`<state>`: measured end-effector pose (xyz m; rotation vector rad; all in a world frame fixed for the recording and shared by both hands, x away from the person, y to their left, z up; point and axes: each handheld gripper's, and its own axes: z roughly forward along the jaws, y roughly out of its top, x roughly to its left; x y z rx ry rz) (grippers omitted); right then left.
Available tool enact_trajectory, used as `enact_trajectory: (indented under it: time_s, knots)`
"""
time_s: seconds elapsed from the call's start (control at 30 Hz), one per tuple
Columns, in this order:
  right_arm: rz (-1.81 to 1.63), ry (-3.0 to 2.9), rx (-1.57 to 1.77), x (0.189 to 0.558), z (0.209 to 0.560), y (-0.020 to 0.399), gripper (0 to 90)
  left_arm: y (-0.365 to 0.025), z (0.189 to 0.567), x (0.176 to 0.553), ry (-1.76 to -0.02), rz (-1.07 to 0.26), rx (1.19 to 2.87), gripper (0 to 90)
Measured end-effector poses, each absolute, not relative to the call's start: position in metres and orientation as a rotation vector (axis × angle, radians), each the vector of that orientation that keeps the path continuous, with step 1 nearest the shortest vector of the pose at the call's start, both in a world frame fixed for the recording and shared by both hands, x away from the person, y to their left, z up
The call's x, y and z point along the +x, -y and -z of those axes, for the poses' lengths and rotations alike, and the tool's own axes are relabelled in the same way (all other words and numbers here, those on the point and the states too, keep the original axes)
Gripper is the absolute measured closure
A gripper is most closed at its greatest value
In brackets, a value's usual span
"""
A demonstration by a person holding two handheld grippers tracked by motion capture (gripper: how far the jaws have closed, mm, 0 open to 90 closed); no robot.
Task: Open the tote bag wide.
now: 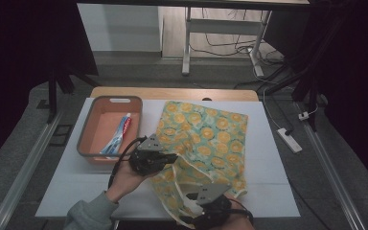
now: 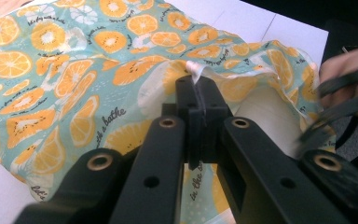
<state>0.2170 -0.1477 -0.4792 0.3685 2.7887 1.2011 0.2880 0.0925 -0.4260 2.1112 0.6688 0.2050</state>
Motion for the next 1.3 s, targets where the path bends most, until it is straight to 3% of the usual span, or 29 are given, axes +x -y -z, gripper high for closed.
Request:
enact_trajectory:
  time_s: [0.1, 0.23, 0.27, 0.5, 0.8, 1.03, 1.3]
  knots:
    - [-1.178, -2.815, 0.45, 0.226, 0.497, 0.141, 45.3, -0.094, 0.426, 0.289, -0.673, -0.208, 2.108, 89.3]
    - [-1.146, -2.852, 0.428, 0.229, 0.499, 0.14, 82.6, -0.098, 0.427, 0.289, -0.68, -0.212, 2.105, 89.2]
    - [-1.128, -2.838, 0.406, 0.228, 0.495, 0.142, 88.3, -0.099, 0.427, 0.29, -0.679, -0.213, 2.107, 89.2]
    - [-1.184, -2.629, 0.329, 0.226, 0.446, 0.166, 89.9, -0.105, 0.43, 0.29, -0.682, -0.205, 2.107, 89.1]
    - [-1.279, -2.346, 0.498, 0.278, 0.387, 0.209, 90.0, -0.108, 0.424, 0.287, -0.667, -0.204, 2.078, 89.1]
    - [-1.232, -2.321, 0.561, 0.326, 0.393, 0.201, 90.0, -0.105, 0.427, 0.295, -0.688, -0.223, 2.084, 88.8]
    - [-1.125, -2.437, 0.734, 0.395, 0.456, 0.189, 90.0, -0.093, 0.445, 0.32, -0.755, -0.223, 2.121, 87.6]
